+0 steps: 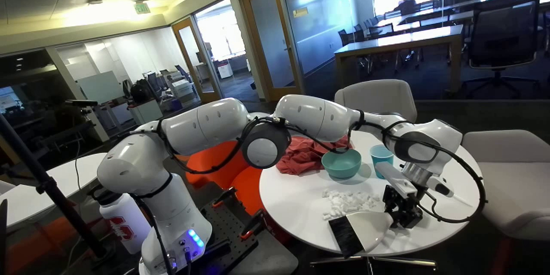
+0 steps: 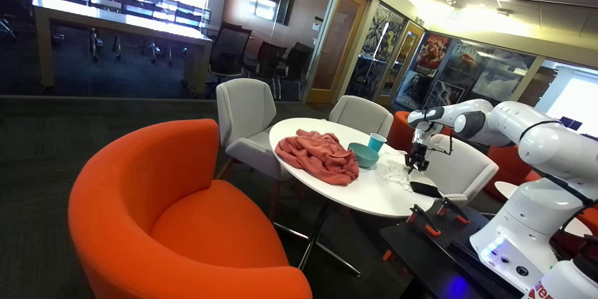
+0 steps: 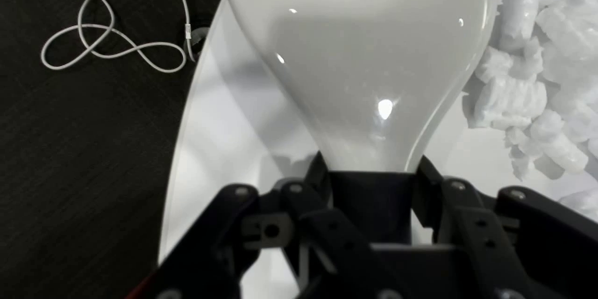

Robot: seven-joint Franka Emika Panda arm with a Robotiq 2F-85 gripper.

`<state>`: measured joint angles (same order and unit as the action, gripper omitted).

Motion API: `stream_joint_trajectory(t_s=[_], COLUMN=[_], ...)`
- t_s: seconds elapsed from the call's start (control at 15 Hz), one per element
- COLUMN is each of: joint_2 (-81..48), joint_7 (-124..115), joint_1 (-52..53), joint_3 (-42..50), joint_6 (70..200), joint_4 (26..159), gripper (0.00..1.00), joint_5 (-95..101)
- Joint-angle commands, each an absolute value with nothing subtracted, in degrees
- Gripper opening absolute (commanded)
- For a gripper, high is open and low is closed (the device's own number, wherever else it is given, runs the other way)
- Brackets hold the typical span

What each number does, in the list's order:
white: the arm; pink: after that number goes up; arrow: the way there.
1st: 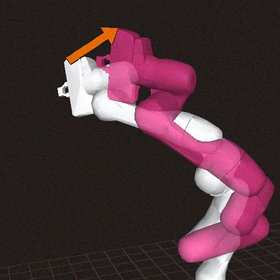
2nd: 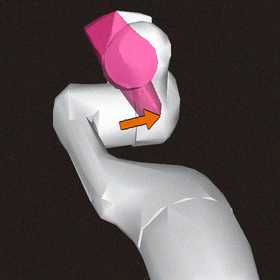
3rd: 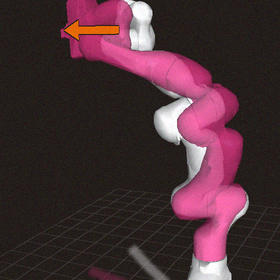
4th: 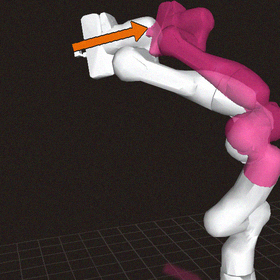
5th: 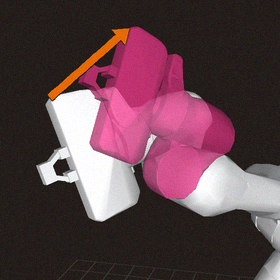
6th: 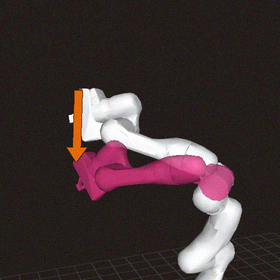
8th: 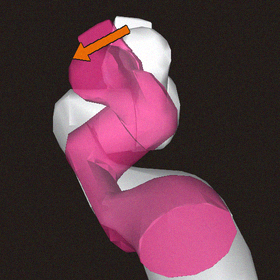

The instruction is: Use the brush to sweep the white objects on the table

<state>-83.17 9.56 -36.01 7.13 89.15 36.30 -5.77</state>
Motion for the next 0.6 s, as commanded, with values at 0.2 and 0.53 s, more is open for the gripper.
stream_joint_trajectory(t_s=[0.2, 0.53], joint_2=[-80.1, -76.7], joint_7=[9.5, 9.0], joint_1=[-34.9, -35.1], joint_3=[8.1, 7.9], joint_6=[85.9, 81.0], joint_4=[35.7, 35.3], gripper=[0.16, 0.0], joint_5=[-4.3, -4.2])
